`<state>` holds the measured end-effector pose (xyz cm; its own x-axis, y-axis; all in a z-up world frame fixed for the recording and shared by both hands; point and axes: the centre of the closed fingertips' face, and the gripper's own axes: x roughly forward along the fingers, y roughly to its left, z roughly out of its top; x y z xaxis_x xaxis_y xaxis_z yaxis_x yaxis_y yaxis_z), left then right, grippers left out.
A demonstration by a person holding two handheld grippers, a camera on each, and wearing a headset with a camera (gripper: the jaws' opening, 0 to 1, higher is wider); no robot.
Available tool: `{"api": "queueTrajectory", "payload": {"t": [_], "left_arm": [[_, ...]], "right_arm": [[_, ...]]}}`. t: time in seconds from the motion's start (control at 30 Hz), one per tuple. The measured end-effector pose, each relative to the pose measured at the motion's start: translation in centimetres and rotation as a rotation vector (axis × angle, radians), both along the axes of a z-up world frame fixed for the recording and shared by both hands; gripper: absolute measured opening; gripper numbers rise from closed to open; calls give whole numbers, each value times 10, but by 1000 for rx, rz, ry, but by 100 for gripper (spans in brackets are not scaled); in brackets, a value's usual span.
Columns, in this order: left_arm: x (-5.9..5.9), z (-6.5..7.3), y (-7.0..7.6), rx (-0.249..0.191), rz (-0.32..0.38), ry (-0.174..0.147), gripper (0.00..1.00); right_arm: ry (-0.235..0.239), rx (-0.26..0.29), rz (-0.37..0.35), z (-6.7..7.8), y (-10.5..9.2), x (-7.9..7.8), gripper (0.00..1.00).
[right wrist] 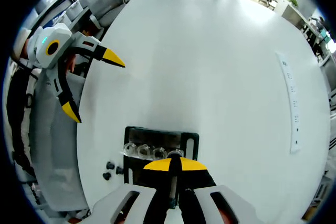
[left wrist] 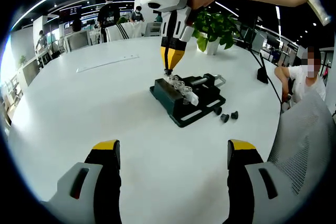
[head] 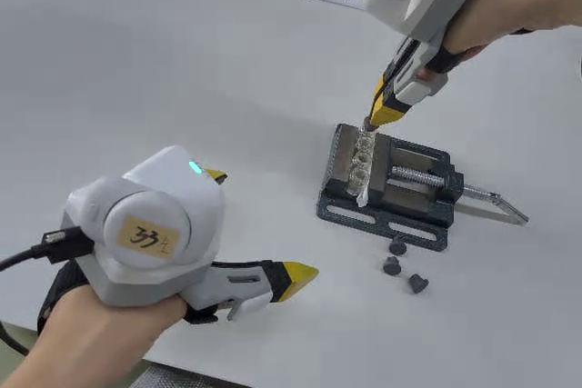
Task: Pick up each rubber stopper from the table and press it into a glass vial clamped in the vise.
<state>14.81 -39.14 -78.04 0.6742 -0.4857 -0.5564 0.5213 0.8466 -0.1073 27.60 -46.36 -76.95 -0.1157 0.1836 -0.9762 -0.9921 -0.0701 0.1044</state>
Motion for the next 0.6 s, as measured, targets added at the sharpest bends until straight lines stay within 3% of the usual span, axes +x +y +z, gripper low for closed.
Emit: {"api": "queueTrajectory", "payload": {"t": [0.5, 0.6], "left_arm": [[0, 1, 4, 5, 2, -6, 83], [0, 1, 4, 4, 3, -7, 83]], "right_arm": [[-14, 8, 34, 3, -1, -4, 0], [-15, 9, 36, 0, 0, 1, 0]]}}
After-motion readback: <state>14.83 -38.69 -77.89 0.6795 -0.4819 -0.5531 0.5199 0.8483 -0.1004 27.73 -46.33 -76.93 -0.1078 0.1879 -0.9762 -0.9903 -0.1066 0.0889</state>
